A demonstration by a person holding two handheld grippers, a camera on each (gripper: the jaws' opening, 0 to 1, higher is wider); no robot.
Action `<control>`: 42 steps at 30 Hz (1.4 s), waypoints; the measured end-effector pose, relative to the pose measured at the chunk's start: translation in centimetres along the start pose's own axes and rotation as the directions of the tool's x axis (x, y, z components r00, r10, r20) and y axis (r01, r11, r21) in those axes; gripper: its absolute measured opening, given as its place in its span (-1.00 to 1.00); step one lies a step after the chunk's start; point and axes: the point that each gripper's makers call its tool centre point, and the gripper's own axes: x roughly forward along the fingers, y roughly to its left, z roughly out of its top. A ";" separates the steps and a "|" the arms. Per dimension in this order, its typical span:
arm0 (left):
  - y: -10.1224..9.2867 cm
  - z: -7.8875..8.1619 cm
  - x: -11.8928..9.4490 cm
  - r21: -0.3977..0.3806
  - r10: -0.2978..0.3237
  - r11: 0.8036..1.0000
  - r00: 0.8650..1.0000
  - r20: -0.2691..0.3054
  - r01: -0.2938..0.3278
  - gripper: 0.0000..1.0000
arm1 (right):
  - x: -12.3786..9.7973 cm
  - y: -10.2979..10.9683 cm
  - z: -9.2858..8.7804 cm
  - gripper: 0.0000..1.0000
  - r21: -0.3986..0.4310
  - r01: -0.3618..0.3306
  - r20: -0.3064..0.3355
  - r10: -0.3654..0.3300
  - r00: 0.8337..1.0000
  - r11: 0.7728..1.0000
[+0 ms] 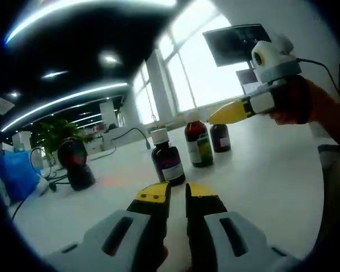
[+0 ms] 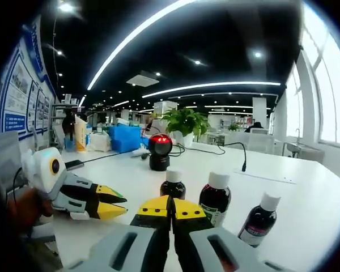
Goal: Rotate the medicine bottle to make it face forward pick up the medicine bottle inspect the drug traceability code place the medicine on the table
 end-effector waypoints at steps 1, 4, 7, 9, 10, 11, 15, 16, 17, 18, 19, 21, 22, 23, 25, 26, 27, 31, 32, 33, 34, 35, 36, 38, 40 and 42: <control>0.0 0.0 0.0 0.000 0.000 1.000 1.000 -0.001 0.000 -0.93 | -0.3 -0.2 -0.1 -1.00 -0.001 0.003 0.002 -0.003 1.000 1.000; 0.0 -0.1 0.0 0.002 0.001 1.000 1.000 -0.002 -0.001 -0.93 | -1.0 -0.7 -0.2 -1.00 -0.002 0.008 0.008 -0.008 1.000 1.000; 0.1 -0.1 0.0 0.005 0.003 1.000 1.000 -0.005 -0.003 -0.93 | -1.8 -1.3 -0.5 -1.00 0.002 0.006 0.015 -0.006 1.000 1.000; 0.1 -0.1 0.0 0.006 0.004 1.000 1.000 -0.006 -0.004 -0.93 | -2.3 -1.6 -0.7 -1.00 -0.004 0.006 0.016 -0.006 1.000 1.000; 0.1 -0.1 0.0 0.006 0.005 1.000 1.000 -0.007 -0.005 -0.93 | -2.5 -1.7 -0.8 -1.00 -0.005 0.009 0.016 -0.009 1.000 1.000; 0.1 -0.1 0.1 0.007 0.005 1.000 1.000 -0.008 -0.005 -0.93 | -2.8 -1.9 -0.9 -1.00 -0.005 0.012 0.017 -0.012 1.000 1.000; 0.1 -0.2 0.1 0.006 0.007 1.000 1.000 -0.010 -0.007 -0.94 | -3.6 -2.7 -0.9 -1.00 -0.003 0.021 0.025 -0.021 0.999 1.000; 0.1 -0.2 0.1 0.006 0.008 1.000 1.000 -0.010 -0.008 -0.93 | -3.8 -2.8 -1.0 -1.00 -0.002 0.023 0.027 -0.023 0.999 1.000; 0.0 -0.2 0.1 0.006 0.008 1.000 1.000 -0.011 -0.008 -0.93 | -3.9 -3.0 -1.0 -1.00 -0.001 0.025 0.028 -0.025 0.999 1.000; 0.0 -0.2 0.1 0.006 0.008 1.000 1.000 -0.012 -0.008 -0.93 | -4.1 -3.2 -1.0 -1.00 -0.001 0.027 0.028 -0.027 0.999 1.000; 0.0 -0.2 0.1 0.006 0.009 1.000 1.000 -0.013 -0.009 -0.93 | -4.2 -3.3 -1.0 -1.00 -0.004 0.026 0.029 -0.026 0.999 1.000; 0.0 -0.2 0.1 0.006 0.010 1.000 1.000 -0.014 -0.009 -0.93 | -4.5 -3.5 -1.0 -1.00 -0.009 0.028 0.032 -0.027 0.999 1.000; 0.0 -0.2 0.1 0.007 0.010 1.000 1.000 -0.015 -0.010 -0.93 | -4.7 -3.6 -1.0 -1.00 -0.013 0.026 0.033 -0.026 0.999 1.000; 0.0 -0.2 0.1 0.008 0.011 1.000 1.000 -0.015 -0.011 -0.93 | -4.8 -3.7 -1.1 -1.00 -0.014 0.026 0.034 -0.026 0.999 1.000; 0.0 -0.2 0.1 0.009 0.011 1.000 1.000 -0.016 -0.011 -0.93 | -5.1 -3.9 -1.2 -1.00 -0.018 0.027 0.040 -0.027 0.999 0.999; 0.1 -0.2 0.1 0.009 0.012 1.000 1.000 -0.016 -0.011 -0.93 | -5.3 -4.1 -1.3 -1.00 -0.020 0.027 0.039 -0.026 0.999 0.999; 0.1 -0.2 0.1 0.008 0.013 1.000 1.000 -0.015 -0.012 -0.94 | -5.4 -4.3 -1.4 -1.00 -0.017 0.029 0.037 -0.029 0.999 0.999; 0.1 -0.2 0.0 0.008 0.015 1.000 1.000 -0.013 -0.015 -0.93 | -6.3 -5.3 -2.2 -1.00 -0.013 0.045 0.028 -0.045 0.999 0.999; 0.1 -0.2 0.0 0.008 0.014 1.000 1.000 -0.013 -0.014 -0.93 | -6.5 -5.5 -2.4 -1.00 -0.013 0.051 0.029 -0.051 0.998 0.999; 0.1 -0.2 0.0 0.008 0.013 1.000 1.000 -0.013 -0.013 -0.93 | -6.7 -5.8 -2.5 -1.00 -0.013 0.059 0.030 -0.058 0.998 0.998; 0.0 -0.1 0.1 0.008 0.012 1.000 1.000 -0.012 -0.012 -0.93 | -6.8 -6.0 -2.6 -1.00 -0.011 0.063 0.031 -0.062 0.998 0.998; 0.0 -0.1 0.0 0.005 0.010 1.000 1.000 -0.010 -0.010 -0.93 | -7.0 -6.2 -2.7 -1.00 -0.008 0.067 0.032 -0.067 0.997 0.998; 0.1 -0.1 0.0 0.001 0.010 1.000 1.000 -0.009 -0.010 -0.93 | -7.3 -6.5 -2.9 -1.00 -0.004 0.072 0.033 -0.072 0.997 0.997; 0.1 -0.1 0.0 -0.002 0.011 1.000 1.000 -0.009 -0.011 -0.93 | -7.7 -7.0 -3.2 -1.00 -0.005 0.082 0.035 -0.082 0.996 0.997; 0.2 0.0 0.0 -0.003 0.015 1.000 1.000 -0.006 -0.015 -0.94 | -8.2 -7.3 -3.5 -1.00 -0.014 0.094 0.038 -0.093 0.995 0.995; 0.2 0.0 0.0 -0.006 0.016 1.000 1.000 -0.003 -0.016 -0.94 | -8.5 -7.7 -3.8 -1.00 -0.019 0.101 0.036 -0.100 0.994 0.995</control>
